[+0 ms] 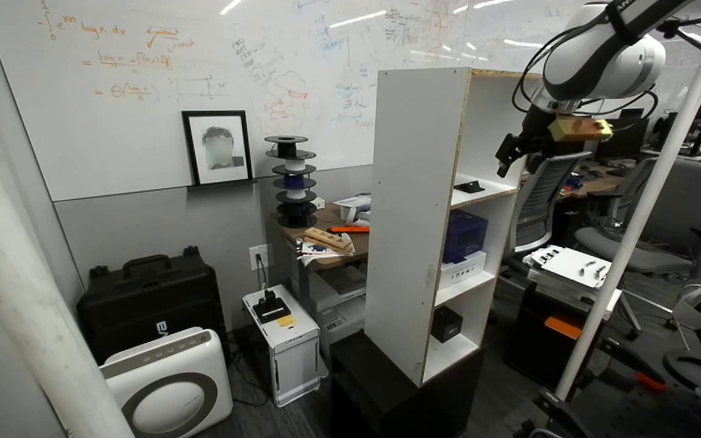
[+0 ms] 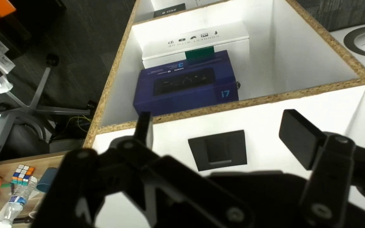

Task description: Put the black object on the top shelf

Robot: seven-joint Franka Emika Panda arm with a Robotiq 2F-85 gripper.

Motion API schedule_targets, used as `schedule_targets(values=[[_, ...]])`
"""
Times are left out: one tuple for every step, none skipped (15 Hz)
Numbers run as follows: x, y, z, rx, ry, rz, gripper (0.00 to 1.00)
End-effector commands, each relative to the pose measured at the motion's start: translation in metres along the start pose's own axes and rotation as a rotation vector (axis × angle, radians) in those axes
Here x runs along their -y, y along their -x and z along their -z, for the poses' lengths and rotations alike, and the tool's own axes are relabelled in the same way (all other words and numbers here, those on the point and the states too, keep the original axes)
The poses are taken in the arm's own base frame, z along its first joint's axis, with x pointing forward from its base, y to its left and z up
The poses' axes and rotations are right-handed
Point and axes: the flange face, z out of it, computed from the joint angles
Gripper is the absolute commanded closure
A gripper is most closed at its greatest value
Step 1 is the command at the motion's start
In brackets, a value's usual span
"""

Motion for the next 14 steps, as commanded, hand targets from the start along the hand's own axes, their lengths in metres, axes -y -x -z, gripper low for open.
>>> schedule_targets(values=[[-0.001,-0.042,-0.01,-0.035,-0.018,0.03,0.0],[0.001,-0.049,-0.013,-0.035,-0.026,0.039,0.0],[0.005,-0.056,-0.019,-0.035,-0.034,0.048,0.0],[0.008,-0.061,-0.023,-0.032,-0.044,0.059,0.0],[0.013,-0.066,-0.029,-0.029,-0.055,0.07,0.0],[0.016,-0.07,-0.034,-0.026,-0.063,0.081,0.0],[0.018,-0.074,-0.04,-0.022,-0.068,0.09,0.0],[0.02,-0.078,-0.045,-0.019,-0.071,0.097,0.0],[0.02,-0.081,-0.049,-0.022,-0.068,0.103,0.0],[0.021,-0.085,-0.054,-0.021,-0.066,0.106,0.0],[0.02,-0.089,-0.058,-0.021,-0.068,0.104,0.0],[0.021,-0.091,-0.061,-0.016,-0.074,0.105,0.0],[0.022,-0.093,-0.065,-0.013,-0.081,0.103,0.0],[0.022,-0.094,-0.068,-0.012,-0.087,0.103,0.0]])
